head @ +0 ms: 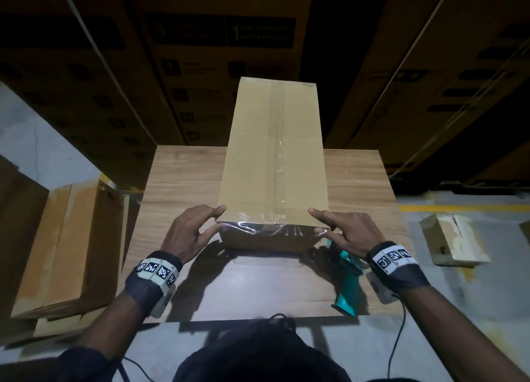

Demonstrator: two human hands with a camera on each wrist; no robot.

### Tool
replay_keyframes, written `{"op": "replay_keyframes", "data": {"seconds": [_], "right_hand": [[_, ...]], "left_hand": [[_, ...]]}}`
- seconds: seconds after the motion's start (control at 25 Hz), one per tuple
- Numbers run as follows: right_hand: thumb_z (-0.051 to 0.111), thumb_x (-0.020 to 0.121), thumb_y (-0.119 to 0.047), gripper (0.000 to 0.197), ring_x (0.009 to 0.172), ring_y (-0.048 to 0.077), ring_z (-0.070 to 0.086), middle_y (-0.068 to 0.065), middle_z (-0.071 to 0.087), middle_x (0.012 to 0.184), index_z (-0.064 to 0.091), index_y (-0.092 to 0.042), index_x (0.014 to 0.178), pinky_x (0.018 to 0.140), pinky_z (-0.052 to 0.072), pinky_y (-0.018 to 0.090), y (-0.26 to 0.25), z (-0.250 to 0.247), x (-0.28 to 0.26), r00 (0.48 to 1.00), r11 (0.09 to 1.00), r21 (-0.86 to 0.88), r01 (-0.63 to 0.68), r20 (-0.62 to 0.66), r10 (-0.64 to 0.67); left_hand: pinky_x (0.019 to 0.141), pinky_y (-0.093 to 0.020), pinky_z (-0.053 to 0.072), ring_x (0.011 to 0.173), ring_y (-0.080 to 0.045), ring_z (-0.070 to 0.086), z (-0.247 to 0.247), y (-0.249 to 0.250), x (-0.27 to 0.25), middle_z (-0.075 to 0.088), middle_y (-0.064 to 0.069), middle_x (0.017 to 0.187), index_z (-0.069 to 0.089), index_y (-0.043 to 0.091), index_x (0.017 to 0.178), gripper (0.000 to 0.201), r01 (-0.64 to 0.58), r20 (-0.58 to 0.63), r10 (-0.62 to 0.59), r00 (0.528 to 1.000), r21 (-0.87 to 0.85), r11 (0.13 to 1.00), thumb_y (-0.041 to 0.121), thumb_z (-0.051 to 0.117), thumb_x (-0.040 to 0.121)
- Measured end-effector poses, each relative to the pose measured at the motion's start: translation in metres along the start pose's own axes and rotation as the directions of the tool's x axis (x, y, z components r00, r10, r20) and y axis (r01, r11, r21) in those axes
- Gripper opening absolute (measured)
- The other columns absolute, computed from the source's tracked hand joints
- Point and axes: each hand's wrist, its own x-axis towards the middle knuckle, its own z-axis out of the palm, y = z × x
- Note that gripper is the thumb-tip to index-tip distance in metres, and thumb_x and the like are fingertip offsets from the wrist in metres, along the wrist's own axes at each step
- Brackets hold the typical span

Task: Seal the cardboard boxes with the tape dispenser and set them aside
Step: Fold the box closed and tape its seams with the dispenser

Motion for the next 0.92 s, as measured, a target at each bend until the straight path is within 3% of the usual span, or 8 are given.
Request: {"op": "replay_keyframes", "data": {"seconds": [0.16, 0.36, 0.48, 0.56, 0.64, 0.76, 0.84, 0.92], "right_hand": [[0.02, 0.102, -0.072, 0.058, 0.058, 0.011, 0.064, -0.009, 0.075, 0.092, 0.02, -0.047, 0.155, 0.048, 0.055, 0.031, -0.002, 0.0, -0.002, 0.998, 0.992, -0.123, -0.011, 0.058, 0.018], [0.017, 0.105, -0.064, 0.055, 0.05, 0.018, 0.059, -0.006, 0.068, 0.073, 0.032, -0.039, 0.152, 0.042, 0.049, 0.03, -0.007, -0.005, -0.005, 0.999, 0.981, -0.195, -0.017, 0.042, 0.025], [0.022, 0.103, -0.066, 0.06, 0.052, 0.019, 0.059, -0.002, 0.068, 0.077, 0.027, -0.038, 0.156, 0.042, 0.049, 0.03, -0.006, 0.0, -0.009, 0.998, 0.97, -0.243, -0.02, 0.058, 0.035], [0.024, 0.098, -0.075, 0.071, 0.059, 0.017, 0.056, -0.001, 0.065, 0.085, 0.027, -0.035, 0.157, 0.044, 0.049, 0.03, -0.011, -0.007, -0.015, 0.996, 0.965, -0.26, -0.031, 0.076, 0.052], [0.032, 0.094, -0.08, 0.072, 0.067, 0.012, 0.046, -0.004, 0.056, 0.087, 0.045, -0.032, 0.147, 0.047, 0.044, 0.025, -0.024, -0.024, -0.019, 0.998, 0.978, -0.2, -0.062, -0.02, 0.059], [0.064, 0.092, -0.057, 0.034, 0.076, 0.008, 0.044, -0.009, 0.05, 0.085, 0.072, -0.032, 0.114, 0.055, 0.038, 0.024, -0.053, -0.039, -0.001, 0.963, 0.989, 0.084, -0.124, -0.231, 0.141], [0.07, 0.093, -0.045, 0.015, 0.079, 0.005, 0.051, -0.014, 0.058, 0.087, 0.076, -0.034, 0.101, 0.06, 0.043, 0.027, -0.071, -0.035, 0.027, 0.961, 0.957, 0.229, -0.18, -0.166, 0.221], [0.072, 0.092, -0.044, 0.014, 0.081, 0.002, 0.057, -0.017, 0.065, 0.09, 0.078, -0.037, 0.101, 0.067, 0.051, 0.03, -0.083, -0.023, 0.049, 0.967, 0.926, 0.284, -0.25, 0.027, 0.253]], "left_hand": [[0.069, -0.043, 0.05, 0.086, -0.029, 0.058, 0.004, 0.004, -0.005, 0.065, -0.012, 0.101, 0.072, 0.016, 0.124, 0.036, -0.088, -0.106, 0.112, 0.988, 0.208, 0.974, 0.037, 0.059, 0.097], [0.066, -0.04, 0.048, 0.086, -0.032, 0.06, 0.002, 0.009, -0.008, 0.068, -0.013, 0.104, 0.066, 0.016, 0.12, 0.025, -0.218, -0.1, 0.241, 0.965, 0.197, 0.956, 0.016, 0.058, 0.097], [0.066, -0.042, 0.049, 0.088, -0.032, 0.061, -0.002, 0.009, -0.006, 0.068, -0.012, 0.106, 0.07, 0.014, 0.117, 0.023, -0.218, -0.068, 0.237, 0.969, 0.219, 0.951, 0.02, 0.058, 0.098], [0.073, -0.041, 0.049, 0.094, -0.028, 0.061, -0.009, 0.019, -0.005, 0.068, -0.008, 0.109, 0.073, 0.016, 0.116, 0.028, -0.23, -0.022, 0.24, 0.971, 0.207, 0.951, 0.034, 0.061, 0.098], [0.082, -0.037, 0.047, 0.101, -0.022, 0.06, -0.015, 0.038, -0.002, 0.069, -0.003, 0.112, 0.075, 0.019, 0.117, 0.036, -0.269, 0.061, 0.262, 0.963, 0.177, 0.947, 0.045, 0.063, 0.096], [0.083, -0.032, 0.044, 0.094, -0.015, 0.06, -0.019, 0.064, 0.021, 0.071, 0.004, 0.105, 0.077, 0.022, 0.114, 0.034, -0.181, 0.107, 0.172, 0.979, 0.084, 0.98, 0.046, 0.058, 0.099], [0.078, -0.03, 0.047, 0.088, -0.011, 0.062, -0.016, 0.077, 0.048, 0.072, 0.007, 0.099, 0.079, 0.022, 0.108, 0.032, -0.066, 0.145, 0.067, 0.987, -0.015, 0.998, 0.044, 0.057, 0.1], [0.075, -0.03, 0.052, 0.087, -0.01, 0.063, -0.01, 0.088, 0.069, 0.071, 0.008, 0.096, 0.08, 0.021, 0.105, 0.024, -0.013, 0.315, 0.02, 0.949, -0.024, 1.0, 0.038, 0.066, 0.098]]}}
